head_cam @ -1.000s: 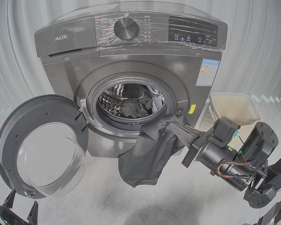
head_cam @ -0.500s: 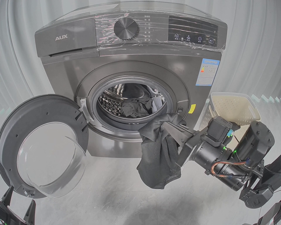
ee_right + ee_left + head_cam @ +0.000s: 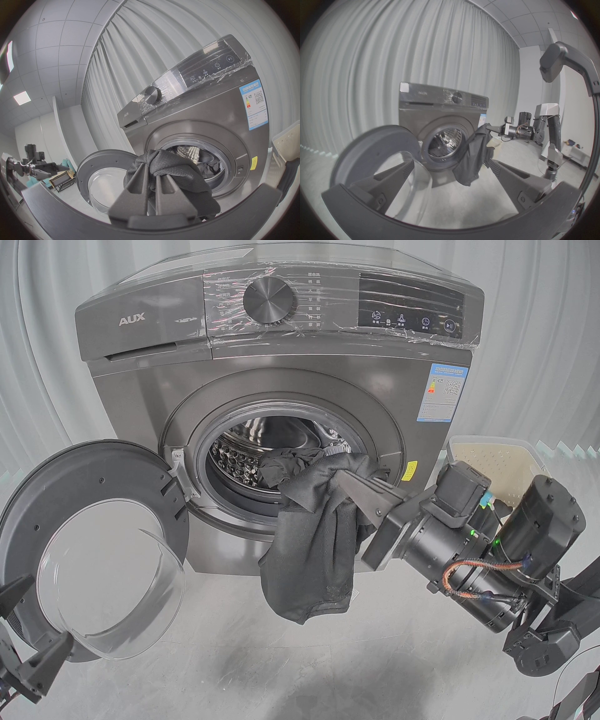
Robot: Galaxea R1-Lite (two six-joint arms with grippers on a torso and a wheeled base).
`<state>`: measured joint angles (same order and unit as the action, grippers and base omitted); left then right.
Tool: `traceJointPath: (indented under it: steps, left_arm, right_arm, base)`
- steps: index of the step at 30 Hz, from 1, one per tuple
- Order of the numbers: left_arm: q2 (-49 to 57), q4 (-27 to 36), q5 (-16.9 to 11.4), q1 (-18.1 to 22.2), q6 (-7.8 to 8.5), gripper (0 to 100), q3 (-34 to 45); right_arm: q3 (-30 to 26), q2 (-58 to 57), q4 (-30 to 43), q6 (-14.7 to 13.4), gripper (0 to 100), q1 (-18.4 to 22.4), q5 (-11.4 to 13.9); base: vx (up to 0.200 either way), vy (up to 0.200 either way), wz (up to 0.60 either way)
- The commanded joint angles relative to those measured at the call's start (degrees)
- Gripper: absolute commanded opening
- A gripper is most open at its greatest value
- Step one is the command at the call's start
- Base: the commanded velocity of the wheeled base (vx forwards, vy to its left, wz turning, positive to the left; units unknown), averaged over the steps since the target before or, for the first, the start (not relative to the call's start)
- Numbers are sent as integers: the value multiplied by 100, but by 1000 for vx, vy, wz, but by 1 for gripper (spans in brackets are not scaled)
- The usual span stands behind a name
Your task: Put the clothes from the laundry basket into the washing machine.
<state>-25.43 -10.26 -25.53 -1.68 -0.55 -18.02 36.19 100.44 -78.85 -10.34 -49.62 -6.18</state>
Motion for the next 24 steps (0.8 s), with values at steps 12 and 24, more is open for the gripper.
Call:
traceJointPath:
  steps: [12,24]
  left_arm:
    - [-3935,-1988,-471,-1361,108,100,-62]
    - [-5446,-2814,-462,-1757,99,100,-88]
  right_arm:
    - [722,275,45,-39,0,48,64]
    - [960,468,63,-39,0,57,64]
  base:
    - [0,0,0]
    - [0,0,0]
